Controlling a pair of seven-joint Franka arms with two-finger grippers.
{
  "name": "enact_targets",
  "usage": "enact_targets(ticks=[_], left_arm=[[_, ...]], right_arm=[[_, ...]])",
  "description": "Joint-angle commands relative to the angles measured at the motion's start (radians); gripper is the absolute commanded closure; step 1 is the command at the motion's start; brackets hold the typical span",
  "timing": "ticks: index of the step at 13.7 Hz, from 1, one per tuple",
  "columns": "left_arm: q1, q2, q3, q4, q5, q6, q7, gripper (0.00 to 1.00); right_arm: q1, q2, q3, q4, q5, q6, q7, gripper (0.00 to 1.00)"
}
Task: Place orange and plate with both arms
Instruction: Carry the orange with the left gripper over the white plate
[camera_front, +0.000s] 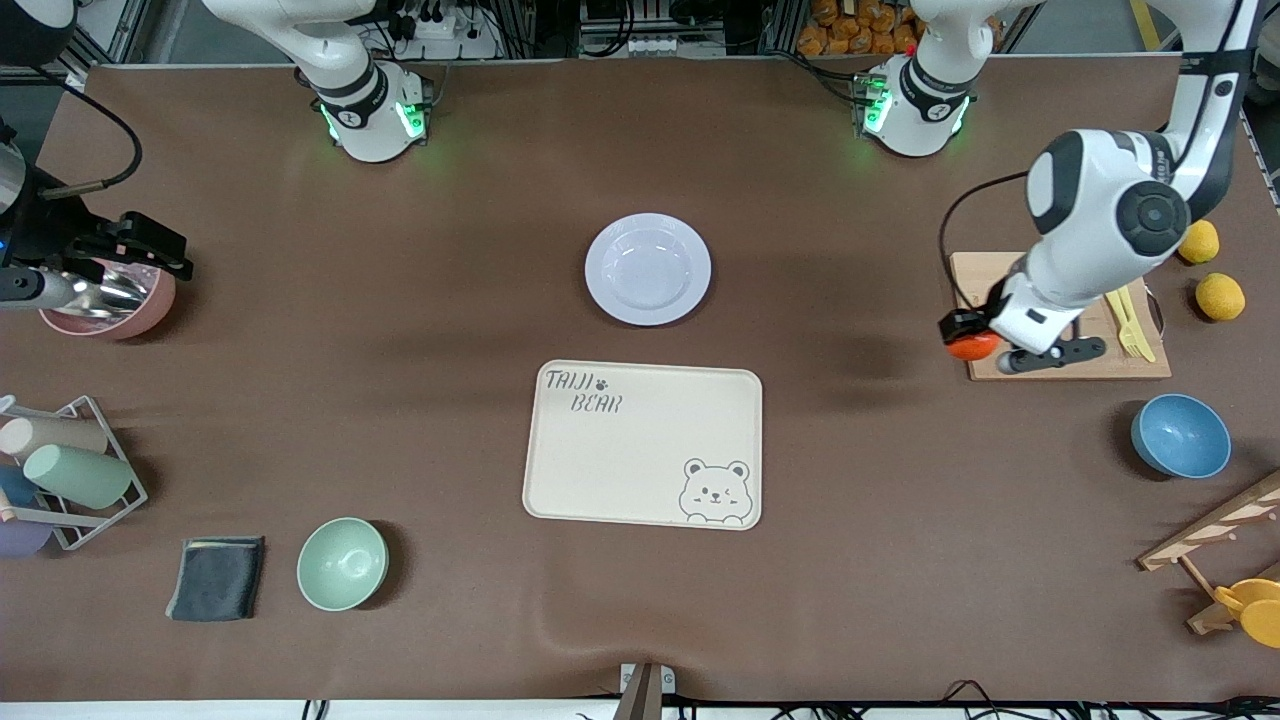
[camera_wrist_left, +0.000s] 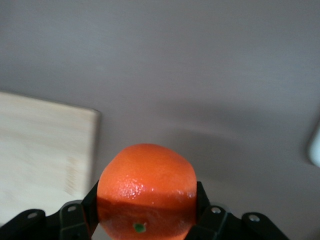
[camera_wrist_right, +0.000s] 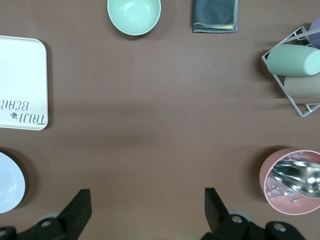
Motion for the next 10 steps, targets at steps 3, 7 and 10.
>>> enact_targets(ticks=[3, 7, 10], left_arm=[[-0.043, 0.131, -0.261, 0.128, -0.022, -0.048, -0.511, 1.00], [-0.239, 0.246, -0.266, 0.215, -0.008, -0.034, -0.775, 1.00], [-0.351, 0.346, -0.263, 0.299, 0.010, -0.031, -0.934, 1.00]], right_arm=[[-0.001, 0.021, 0.005, 0.028, 0.003, -0.012, 0.003, 0.00], [0.001, 0.021, 0.005, 0.028, 0.004, -0.012, 0.003, 0.00], [0.001, 0.024, 0.007, 0.028, 0.004, -0.010, 0.002, 0.00]])
